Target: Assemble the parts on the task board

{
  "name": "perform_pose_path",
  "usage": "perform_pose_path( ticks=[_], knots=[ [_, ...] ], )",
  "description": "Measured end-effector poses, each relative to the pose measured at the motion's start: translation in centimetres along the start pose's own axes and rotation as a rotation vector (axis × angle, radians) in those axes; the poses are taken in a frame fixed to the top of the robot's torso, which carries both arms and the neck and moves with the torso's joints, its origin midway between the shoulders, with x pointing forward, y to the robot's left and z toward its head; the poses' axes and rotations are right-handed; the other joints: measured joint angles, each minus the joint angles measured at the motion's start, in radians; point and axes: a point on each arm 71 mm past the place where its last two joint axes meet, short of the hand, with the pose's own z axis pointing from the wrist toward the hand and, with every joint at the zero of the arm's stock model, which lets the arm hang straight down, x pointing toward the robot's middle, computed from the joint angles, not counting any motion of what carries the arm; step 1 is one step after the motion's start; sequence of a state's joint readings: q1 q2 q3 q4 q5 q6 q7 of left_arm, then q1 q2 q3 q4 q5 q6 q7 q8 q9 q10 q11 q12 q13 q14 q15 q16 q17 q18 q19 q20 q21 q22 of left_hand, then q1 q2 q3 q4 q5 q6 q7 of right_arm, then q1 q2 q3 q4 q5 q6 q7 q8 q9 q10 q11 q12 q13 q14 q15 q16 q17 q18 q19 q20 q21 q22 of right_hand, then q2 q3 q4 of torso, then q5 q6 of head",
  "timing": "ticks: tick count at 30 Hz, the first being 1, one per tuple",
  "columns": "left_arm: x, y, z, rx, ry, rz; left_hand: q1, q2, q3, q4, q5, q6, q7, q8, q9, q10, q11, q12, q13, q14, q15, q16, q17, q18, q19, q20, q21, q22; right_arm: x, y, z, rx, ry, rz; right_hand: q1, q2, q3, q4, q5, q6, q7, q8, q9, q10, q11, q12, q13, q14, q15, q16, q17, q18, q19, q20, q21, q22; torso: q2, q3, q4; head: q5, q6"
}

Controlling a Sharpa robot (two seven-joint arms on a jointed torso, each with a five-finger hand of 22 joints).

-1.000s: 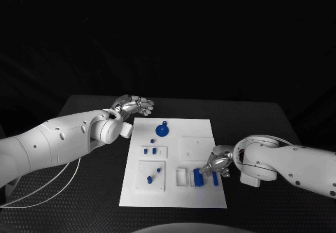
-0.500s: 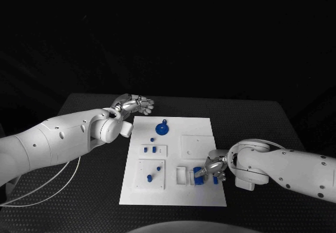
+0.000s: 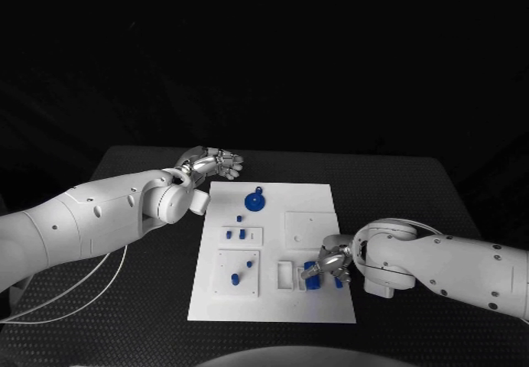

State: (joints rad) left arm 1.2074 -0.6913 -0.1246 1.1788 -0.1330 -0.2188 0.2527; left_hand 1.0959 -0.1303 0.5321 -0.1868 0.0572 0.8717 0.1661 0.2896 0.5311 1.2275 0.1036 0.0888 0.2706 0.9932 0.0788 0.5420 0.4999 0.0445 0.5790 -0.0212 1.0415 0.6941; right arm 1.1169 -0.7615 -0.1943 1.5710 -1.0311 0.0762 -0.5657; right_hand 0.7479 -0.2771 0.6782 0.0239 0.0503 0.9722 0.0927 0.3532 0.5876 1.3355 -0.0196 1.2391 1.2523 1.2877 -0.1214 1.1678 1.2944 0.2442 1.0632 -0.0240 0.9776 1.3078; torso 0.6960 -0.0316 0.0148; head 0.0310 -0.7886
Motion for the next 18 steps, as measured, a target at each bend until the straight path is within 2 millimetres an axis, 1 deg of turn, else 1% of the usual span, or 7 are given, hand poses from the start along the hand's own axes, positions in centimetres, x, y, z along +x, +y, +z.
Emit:
perform_pose_path(
  ticks=[2,5,7,8,10,16,18],
  knots=[
    [-0.01,0.00,0.00,0.000,0.000,0.000,0.000,0.000,0.000,0.000,0.000,0.000,0.000,0.000,0.000,0.000,0.000,0.000,0.000,0.000,0.000,-0.004,0.000,0.000,0.000,0.000,0.000,0.000,-0.03,0.03,0.06,-0.001,-0.001,-0.005,0.025,0.006,0.011,-0.014,0.000,0.000,0.000,0.001,0.000,0.003,0.000,0.000,0.003,0.000,0.000,0.004,-0.002,0.000,-0.001,-0.001,0.000,0.000,0.000,0.0001,-0.0001,-0.001,0.000],
    [-0.03,0.01,0.00,0.000,-0.001,0.000,0.000,0.000,0.000,0.000,0.000,0.000,0.000,0.000,0.000,0.000,0.000,0.000,0.000,0.000,0.000,-0.004,0.000,0.000,0.000,0.000,0.000,0.001,-0.05,0.10,0.13,-0.002,0.000,-0.010,0.036,0.007,0.019,-0.024,0.000,0.001,0.000,0.001,0.004,0.004,0.000,0.000,0.003,0.000,0.000,0.005,-0.004,0.000,-0.001,-0.001,0.000,0.000,0.000,0.0000,0.0000,-0.001,0.000],
    [-0.06,0.01,0.00,0.000,-0.001,0.000,0.000,0.000,0.000,0.000,0.000,0.000,0.000,0.000,0.000,0.000,0.000,0.000,0.000,0.000,0.000,-0.004,0.001,0.000,0.000,0.000,0.000,0.001,-0.05,0.13,0.15,-0.002,-0.001,-0.013,0.044,0.016,0.026,-0.031,0.000,0.001,0.000,0.007,0.004,0.004,0.000,0.000,0.003,0.000,0.000,0.005,-0.005,0.000,-0.001,-0.001,0.000,0.000,0.000,-0.0001,0.0000,-0.001,0.001],
    [-0.07,0.02,0.00,0.000,-0.002,0.000,0.000,0.000,0.000,0.000,0.000,0.000,0.000,0.000,0.000,0.000,0.000,0.000,0.000,0.000,0.000,-0.004,0.001,0.000,0.000,0.000,0.000,0.001,-0.05,0.15,0.15,-0.002,-0.002,-0.015,0.056,0.014,0.032,-0.037,0.000,0.001,0.000,0.007,0.004,0.004,0.000,0.000,0.004,0.000,0.000,0.005,-0.006,0.000,-0.001,-0.001,0.005,0.000,0.000,-0.0001,0.0000,-0.001,0.002],
    [-0.07,0.02,0.00,-0.001,-0.002,0.000,0.000,0.000,0.000,0.000,0.000,0.000,0.000,0.000,0.000,0.000,0.000,0.000,0.000,0.000,0.000,-0.004,0.001,0.000,0.000,0.000,0.000,0.001,-0.04,0.17,0.16,-0.002,-0.003,-0.017,0.067,0.025,0.043,-0.048,0.000,0.004,-0.003,0.007,0.004,0.009,-0.003,0.000,0.007,0.000,0.000,0.013,-0.006,0.000,-0.001,-0.001,0.006,0.000,-0.001,0.0000,0.0000,-0.001,0.002],
    [-0.05,0.02,0.01,-0.001,-0.001,0.000,0.000,0.000,0.000,0.000,0.000,0.000,0.000,0.000,0.000,0.000,0.000,0.000,0.000,0.000,0.000,-0.004,0.002,0.000,0.000,0.000,0.000,0.001,0.03,0.22,0.17,-0.002,-0.010,-0.019,0.079,0.038,0.052,-0.088,0.015,0.023,-0.007,0.007,0.008,0.018,-0.007,0.000,0.012,0.000,0.001,0.020,-0.011,0.000,-0.001,-0.001,0.013,0.000,-0.001,-0.0017,-0.0002,0.001,0.001],
    [-0.05,0.02,0.01,-0.001,-0.001,0.000,0.000,0.000,0.000,0.000,0.000,0.000,0.000,0.000,0.000,0.000,0.000,0.000,0.000,0.000,0.000,-0.004,0.002,0.000,0.000,0.000,0.000,0.001,0.05,0.20,0.14,-0.002,-0.012,-0.017,0.081,0.039,0.055,-0.091,0.017,0.023,-0.007,0.007,0.009,0.018,-0.007,0.000,0.012,0.000,0.001,0.020,-0.013,0.000,-0.001,-0.001,0.013,0.000,-0.001,-0.0018,0.0001,0.001,0.001]
  ],
)
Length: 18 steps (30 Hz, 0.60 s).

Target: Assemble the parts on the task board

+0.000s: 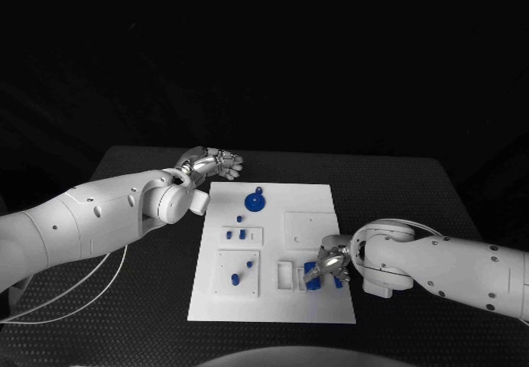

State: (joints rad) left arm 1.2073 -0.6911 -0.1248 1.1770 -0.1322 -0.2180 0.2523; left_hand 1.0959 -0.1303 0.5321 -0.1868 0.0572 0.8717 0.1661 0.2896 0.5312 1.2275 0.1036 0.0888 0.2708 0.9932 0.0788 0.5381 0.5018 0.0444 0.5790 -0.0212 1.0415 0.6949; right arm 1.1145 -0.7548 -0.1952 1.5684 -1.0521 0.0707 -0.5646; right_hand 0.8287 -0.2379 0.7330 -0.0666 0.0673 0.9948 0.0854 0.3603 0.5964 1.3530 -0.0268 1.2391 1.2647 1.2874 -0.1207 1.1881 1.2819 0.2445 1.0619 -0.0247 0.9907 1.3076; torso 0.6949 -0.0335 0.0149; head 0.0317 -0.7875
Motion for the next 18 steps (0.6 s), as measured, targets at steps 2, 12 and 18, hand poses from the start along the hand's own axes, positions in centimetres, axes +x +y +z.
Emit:
perform_pose_path(
  ticks=[2,12,18],
  knots=[
    [-0.03,0.00,-0.01,0.000,-0.001,0.000,0.000,0.000,0.000,0.000,0.000,0.000,0.000,0.000,0.000,0.000,0.000,0.000,0.000,0.000,0.000,0.000,0.000,0.000,0.000,0.000,0.000,0.000,0.04,-0.02,-0.03,0.000,-0.001,0.004,-0.001,0.001,-0.003,-0.003,0.006,0.000,0.000,0.000,0.000,0.002,0.002,0.000,0.000,0.000,0.000,0.003,-0.002,0.000,-0.001,0.001,0.000,0.000,0.000,-0.0007,0.0001,0.000,0.000],
    [-0.06,0.01,-0.04,-0.001,-0.001,0.000,0.000,0.000,0.000,0.000,0.000,0.000,0.000,0.000,0.000,0.000,0.000,0.000,0.000,0.000,0.000,0.000,0.001,0.000,0.000,0.000,0.000,0.001,0.16,0.08,0.00,0.009,-0.011,0.015,-0.060,-0.026,0.006,0.030,-0.009,0.006,0.002,-0.001,0.000,0.004,0.004,0.000,0.003,0.000,0.000,0.008,-0.014,0.000,-0.001,0.001,0.004,-0.007,-0.001,-0.0024,0.0003,0.003,0.000],
    [0.01,-0.01,-0.10,-0.001,0.002,-0.002,0.000,0.000,0.000,0.000,0.000,0.000,0.000,0.000,0.000,0.000,0.000,0.000,0.000,0.000,0.000,0.000,0.002,0.000,0.000,0.000,0.000,0.001,0.15,0.75,0.08,0.005,-0.030,-0.017,-0.082,-0.040,0.016,0.053,-0.014,0.008,0.001,-0.001,0.000,0.006,0.005,-0.004,0.004,-0.001,0.002,0.013,-0.018,0.000,-0.001,0.001,0.008,-0.010,-0.001,-0.0035,0.0005,0.002,0.000]
  ],
)
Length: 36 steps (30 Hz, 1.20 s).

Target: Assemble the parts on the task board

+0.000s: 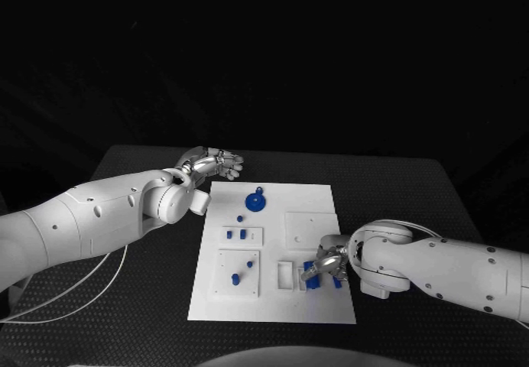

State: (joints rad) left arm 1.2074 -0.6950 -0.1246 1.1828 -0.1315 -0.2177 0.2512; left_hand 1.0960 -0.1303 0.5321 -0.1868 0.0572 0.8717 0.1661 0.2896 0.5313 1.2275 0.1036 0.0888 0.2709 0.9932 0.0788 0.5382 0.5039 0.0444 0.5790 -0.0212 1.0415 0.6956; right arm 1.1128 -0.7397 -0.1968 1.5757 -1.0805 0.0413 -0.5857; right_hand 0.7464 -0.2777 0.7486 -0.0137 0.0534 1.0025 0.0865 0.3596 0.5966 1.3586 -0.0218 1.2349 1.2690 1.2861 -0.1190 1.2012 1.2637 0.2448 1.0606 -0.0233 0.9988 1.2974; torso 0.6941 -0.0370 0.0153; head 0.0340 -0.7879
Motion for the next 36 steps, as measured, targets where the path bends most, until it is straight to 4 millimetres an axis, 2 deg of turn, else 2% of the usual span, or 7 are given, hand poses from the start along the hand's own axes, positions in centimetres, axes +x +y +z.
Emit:
perform_pose_path(
  ticks=[6,17,20,22,23,25,36],
  knots=[
    [0.2,0.0,0.0,0.000,0.004,-0.001,0.000,0.000,0.000,0.000,0.000,0.000,0.000,0.000,-0.001,0.000,0.000,0.000,0.000,0.000,0.000,0.000,0.000,0.000,0.000,0.000,0.000,0.000,0.0,0.4,0.0,-0.005,-0.020,-0.041,0.000,0.000,0.008,0.011,0.000,0.005,-0.002,0.000,0.003,0.003,0.000,-0.005,0.001,0.000,0.000,0.002,-0.001,0.000,0.000,0.000,0.000,-0.002,0.000,-0.0018,-0.0003,-0.003,-0.001],
    [0.2,0.0,0.0,0.000,0.004,-0.001,0.000,0.000,0.000,0.000,0.000,0.000,0.000,0.000,-0.001,0.000,0.000,0.000,0.000,0.000,0.000,0.000,0.001,0.000,0.000,0.000,0.000,0.000,0.2,0.6,-0.2,-0.013,-0.040,-0.072,0.037,0.037,0.055,-0.022,-0.004,0.010,-0.004,-0.005,0.009,0.007,-0.004,-0.006,0.001,0.001,-0.006,0.007,-0.006,0.001,0.000,0.000,0.010,-0.002,-0.001,-0.0012,-0.0014,-0.004,0.001],
    [0.2,0.0,0.0,-0.001,0.004,-0.001,0.000,0.000,0.000,0.000,0.000,0.000,0.000,0.000,-0.001,0.000,0.000,0.000,0.000,0.000,0.000,-0.004,0.002,0.000,0.000,0.000,0.000,0.001,0.3,0.5,-0.5,-0.018,-0.044,-0.064,0.054,0.059,0.057,-0.069,0.033,0.018,-0.004,-0.046,0.005,0.010,-0.007,-0.006,0.003,0.001,-0.006,0.012,-0.007,0.001,-0.001,0.000,0.013,-0.002,-0.001,-0.0009,-0.0020,-0.004,0.004],
    [0.1,0.0,0.0,-0.001,0.003,-0.001,0.000,0.000,0.000,0.000,0.000,0.000,0.000,0.000,-0.001,0.000,0.000,0.000,0.000,0.000,0.000,-0.004,0.002,0.000,0.000,0.000,0.000,0.001,0.1,0.2,-0.7,-0.017,-0.047,-0.052,0.037,0.077,0.054,-0.104,0.065,0.026,-0.006,-0.048,-0.001,0.014,-0.010,-0.006,0.007,0.001,-0.006,0.013,-0.010,0.001,-0.007,0.002,0.015,-0.002,-0.001,-0.0008,-0.0026,-0.004,0.005],
    [0.1,0.0,0.0,-0.001,0.002,-0.001,0.000,0.000,0.000,0.000,0.000,0.000,0.000,0.000,-0.001,0.000,0.000,0.000,0.000,0.000,0.000,-0.004,0.002,0.000,0.000,0.000,0.000,0.001,0.0,0.1,-0.8,-0.015,-0.049,-0.046,0.045,0.096,0.052,-0.112,0.072,0.026,-0.006,-0.046,-0.001,0.016,-0.008,-0.006,0.008,0.001,-0.006,0.013,-0.011,0.001,-0.009,0.002,0.015,-0.003,-0.001,-0.0008,-0.0027,-0.004,0.006],
    [0.1,0.0,0.0,-0.001,0.002,-0.001,0.000,0.000,0.000,0.000,0.000,0.000,0.000,0.000,-0.001,0.000,0.000,0.000,0.000,0.000,0.000,-0.004,0.002,0.000,0.000,0.000,0.000,0.001,-0.2,-0.2,-1.2,-0.012,-0.050,-0.027,0.042,0.109,0.056,-0.122,0.086,0.026,-0.006,-0.047,-0.002,0.018,-0.007,-0.006,0.008,0.001,-0.006,0.019,-0.014,0.001,-0.009,0.002,0.016,-0.005,-0.002,-0.0009,-0.0029,-0.004,0.008],
    [0.2,0.0,0.2,-0.003,0.001,0.001,0.000,0.000,0.000,0.000,0.000,0.000,0.000,0.000,-0.001,0.000,0.000,0.000,0.000,0.000,0.000,-0.004,0.004,0.000,0.000,0.000,0.000,0.001,-1.9,0.6,-2.5,-0.031,-0.034,0.084,0.033,0.118,0.055,-0.123,0.090,0.032,-0.003,-0.047,0.005,0.021,-0.010,-0.011,0.006,0.001,-0.005,0.019,-0.018,0.002,-0.009,0.002,0.019,-0.009,-0.002,-0.0012,-0.0032,-0.005,0.018]
  ],
)
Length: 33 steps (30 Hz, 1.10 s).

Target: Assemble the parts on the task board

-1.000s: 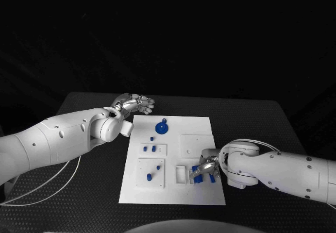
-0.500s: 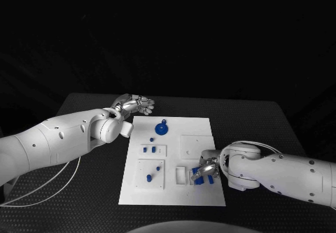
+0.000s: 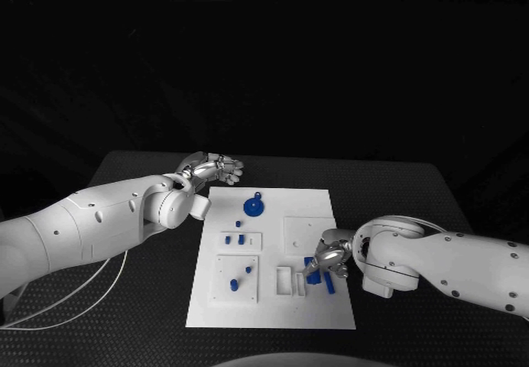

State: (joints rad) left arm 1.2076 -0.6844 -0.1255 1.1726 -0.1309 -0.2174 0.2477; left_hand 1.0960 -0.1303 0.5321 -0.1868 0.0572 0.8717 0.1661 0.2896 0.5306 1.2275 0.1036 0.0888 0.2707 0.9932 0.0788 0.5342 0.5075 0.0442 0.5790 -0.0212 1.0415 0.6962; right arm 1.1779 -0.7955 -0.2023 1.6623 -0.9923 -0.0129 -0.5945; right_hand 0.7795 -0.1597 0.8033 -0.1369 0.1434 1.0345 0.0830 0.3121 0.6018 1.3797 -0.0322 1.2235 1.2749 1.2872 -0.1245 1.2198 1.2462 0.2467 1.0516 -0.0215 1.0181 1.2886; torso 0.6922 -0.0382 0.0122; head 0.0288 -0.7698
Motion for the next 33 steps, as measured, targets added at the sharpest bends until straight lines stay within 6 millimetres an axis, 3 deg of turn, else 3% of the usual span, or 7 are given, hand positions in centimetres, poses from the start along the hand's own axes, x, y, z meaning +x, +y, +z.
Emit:
perform_pose_path(
  ticks=[8,15,19,33],
  knots=[
    [0.1,0.0,0.0,-0.001,0.004,-0.001,0.000,0.000,0.000,0.000,0.000,0.000,0.000,0.000,0.000,0.000,0.000,0.000,-0.001,0.000,0.000,0.000,0.001,0.000,0.000,0.000,0.000,0.001,0.4,1.4,0.9,-0.007,0.054,0.051,-0.017,0.015,-0.001,-0.001,0.000,0.001,0.001,0.000,0.000,0.000,0.000,-0.004,0.000,0.000,0.000,0.004,-0.004,0.000,0.000,0.000,0.004,-0.003,0.002,-0.0006,0.0008,-0.001,0.002],
    [0.2,0.0,0.0,-0.002,0.006,-0.001,0.000,0.000,0.000,0.000,0.000,0.000,0.000,0.000,0.000,0.000,0.000,0.000,-0.001,0.000,0.000,0.000,0.002,0.000,0.000,0.000,0.000,0.001,1.6,2.4,2.0,-0.011,0.102,0.068,-0.043,0.015,-0.004,-0.004,-0.008,0.008,0.001,0.000,0.001,0.000,0.000,-0.006,0.002,-0.001,0.001,0.004,-0.007,0.001,-0.003,0.003,0.004,-0.006,0.003,-0.0002,0.0017,0.000,-0.001],
    [0.3,0.0,0.0,-0.003,0.008,-0.002,0.000,0.000,0.000,0.000,0.000,0.000,0.000,0.000,0.000,0.000,0.000,0.000,-0.001,0.000,0.000,0.000,0.002,0.000,0.000,0.000,0.000,0.001,2.1,2.5,2.4,-0.004,0.116,0.071,-0.051,0.015,-0.005,-0.004,-0.016,0.013,-0.003,0.000,0.001,0.000,0.000,-0.008,0.004,-0.001,0.001,0.004,-0.009,0.002,-0.003,0.003,0.004,-0.007,0.003,0.0012,0.0017,0.002,-0.003],
    [0.3,0.0,0.0,-0.004,0.010,-0.003,0.000,0.000,0.000,0.000,0.000,0.000,0.000,0.000,0.000,0.000,0.000,0.000,0.000,0.000,0.000,-0.004,0.004,0.000,0.000,0.000,0.000,0.002,2.3,2.3,2.7,0.007,0.120,0.065,-0.070,0.008,-0.009,0.000,-0.032,0.024,-0.007,-0.002,0.002,0.004,-0.003,-0.008,0.006,-0.005,-0.002,0.007,-0.015,0.002,-0.003,0.003,0.008,-0.010,0.003,0.0003,0.0010,0.009,-0.012]
  ],
)
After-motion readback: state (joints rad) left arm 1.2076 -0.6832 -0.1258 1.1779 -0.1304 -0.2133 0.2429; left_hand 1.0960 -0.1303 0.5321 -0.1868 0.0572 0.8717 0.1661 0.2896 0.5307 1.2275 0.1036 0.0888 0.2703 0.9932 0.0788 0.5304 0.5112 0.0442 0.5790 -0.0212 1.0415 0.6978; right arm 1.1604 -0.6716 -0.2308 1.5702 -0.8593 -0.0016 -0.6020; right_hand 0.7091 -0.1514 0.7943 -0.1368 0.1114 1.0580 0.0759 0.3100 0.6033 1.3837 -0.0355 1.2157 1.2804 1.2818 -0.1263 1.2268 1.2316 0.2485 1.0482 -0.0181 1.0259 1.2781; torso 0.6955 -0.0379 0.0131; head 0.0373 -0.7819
